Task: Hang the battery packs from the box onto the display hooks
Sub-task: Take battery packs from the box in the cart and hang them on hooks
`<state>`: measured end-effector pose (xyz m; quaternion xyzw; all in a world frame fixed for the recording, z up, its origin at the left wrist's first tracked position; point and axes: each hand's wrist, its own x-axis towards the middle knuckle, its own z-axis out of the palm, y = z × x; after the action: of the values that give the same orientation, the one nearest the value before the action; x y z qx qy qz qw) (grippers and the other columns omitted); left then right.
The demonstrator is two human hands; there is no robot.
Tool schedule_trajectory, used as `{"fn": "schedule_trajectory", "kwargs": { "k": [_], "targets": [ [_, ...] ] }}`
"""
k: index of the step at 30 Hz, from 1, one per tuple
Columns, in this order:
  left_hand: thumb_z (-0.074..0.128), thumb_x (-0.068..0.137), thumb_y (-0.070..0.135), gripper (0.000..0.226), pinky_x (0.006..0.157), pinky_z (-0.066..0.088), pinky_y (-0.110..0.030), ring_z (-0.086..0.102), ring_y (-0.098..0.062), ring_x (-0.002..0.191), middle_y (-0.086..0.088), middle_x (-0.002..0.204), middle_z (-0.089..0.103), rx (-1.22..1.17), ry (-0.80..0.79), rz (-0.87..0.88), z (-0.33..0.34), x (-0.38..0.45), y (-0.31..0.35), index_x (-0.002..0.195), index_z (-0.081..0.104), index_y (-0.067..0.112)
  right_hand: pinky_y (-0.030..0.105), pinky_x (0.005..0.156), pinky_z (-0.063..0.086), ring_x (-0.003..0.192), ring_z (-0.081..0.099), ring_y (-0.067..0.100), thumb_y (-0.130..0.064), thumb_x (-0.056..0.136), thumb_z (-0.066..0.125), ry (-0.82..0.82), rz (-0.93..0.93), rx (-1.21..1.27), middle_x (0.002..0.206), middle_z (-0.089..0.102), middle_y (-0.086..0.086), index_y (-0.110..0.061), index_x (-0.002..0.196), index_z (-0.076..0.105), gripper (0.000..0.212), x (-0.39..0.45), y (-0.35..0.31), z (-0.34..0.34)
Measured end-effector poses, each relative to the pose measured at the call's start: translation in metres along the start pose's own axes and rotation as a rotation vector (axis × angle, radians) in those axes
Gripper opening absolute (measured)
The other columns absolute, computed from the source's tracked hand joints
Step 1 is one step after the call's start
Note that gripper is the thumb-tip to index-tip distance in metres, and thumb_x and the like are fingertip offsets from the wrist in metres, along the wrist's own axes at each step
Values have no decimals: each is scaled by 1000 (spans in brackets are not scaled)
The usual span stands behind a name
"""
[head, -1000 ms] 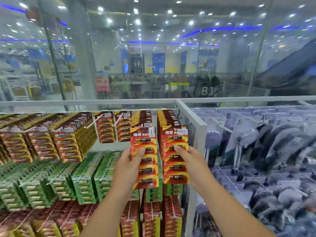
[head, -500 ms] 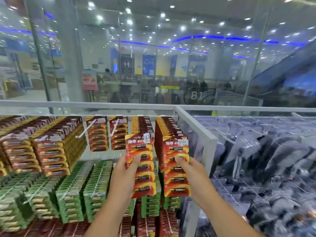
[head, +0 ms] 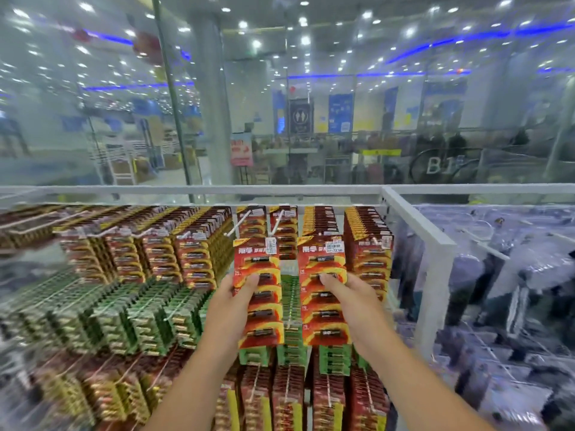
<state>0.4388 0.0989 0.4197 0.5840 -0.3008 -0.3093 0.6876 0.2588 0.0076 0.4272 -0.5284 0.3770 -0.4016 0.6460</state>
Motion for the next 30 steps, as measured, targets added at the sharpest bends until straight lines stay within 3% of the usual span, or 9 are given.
{"fn": "schedule_trajectory", "kwargs": {
  "k": [4,7,9,11,12,16,21,25,30],
  "targets": [
    [62,103,42,19,75,65,-53,79,-30,85,-3,99,81,-13,14,-11,-22,17,2,119,68,32,58,84,63,88,79,32,-32,101,69,10,-1,16,98,81,7,-21,110,75,16,8,4,28],
    [63,102,45,23,75,65,-53,79,-30,88,-3,103,81,10,-2,-21,-34,37,2,120,68,32,42,68,65,84,80,27,-32,102,67,35,15,29,96,82,3,-21,112,73,17,22,4,51],
    [67,94,60,35,81,64,-55,78,-27,95,2,110,79,48,-5,-9,-44,53,-1,121,67,38,37,64,63,83,80,23,-33,103,66,34,23,28,97,82,3,-20,113,75,19,31,4,67],
    [68,78,79,57,86,62,-54,77,-23,102,9,116,78,72,-23,4,-52,69,-8,123,66,44,38,69,63,85,80,22,-33,103,65,44,15,21,98,82,1,-20,112,76,20,40,7,82],
    [67,78,80,57,86,63,-53,77,-21,101,10,115,78,67,-35,0,-55,76,-10,122,66,45,40,72,64,86,80,22,-33,103,65,54,13,16,98,82,2,-20,112,77,20,44,9,89],
    [63,98,52,18,78,65,-50,79,-18,85,11,97,80,19,-41,-2,-61,91,-16,112,67,41,49,84,64,89,80,23,-35,101,67,99,31,22,99,82,1,-22,113,76,19,56,15,105],
    [65,94,56,20,81,64,-51,79,-19,89,13,96,80,-54,-75,-3,-69,108,-20,110,67,43,51,95,60,96,78,20,-43,99,68,136,8,-11,104,81,-4,-26,117,76,26,62,24,106],
    [65,97,49,13,77,64,-53,80,-22,83,8,93,81,-79,-91,-44,-73,116,-23,107,69,41,48,89,62,92,79,19,-39,100,67,142,9,5,101,81,-3,-25,116,76,23,63,24,111],
    [65,98,48,14,76,65,-51,80,-21,81,8,93,81,-83,-102,-78,-70,124,-26,108,68,40,50,95,60,95,78,17,-39,101,66,162,-10,-13,102,81,-7,-29,113,74,18,70,26,115]
  ]
}}
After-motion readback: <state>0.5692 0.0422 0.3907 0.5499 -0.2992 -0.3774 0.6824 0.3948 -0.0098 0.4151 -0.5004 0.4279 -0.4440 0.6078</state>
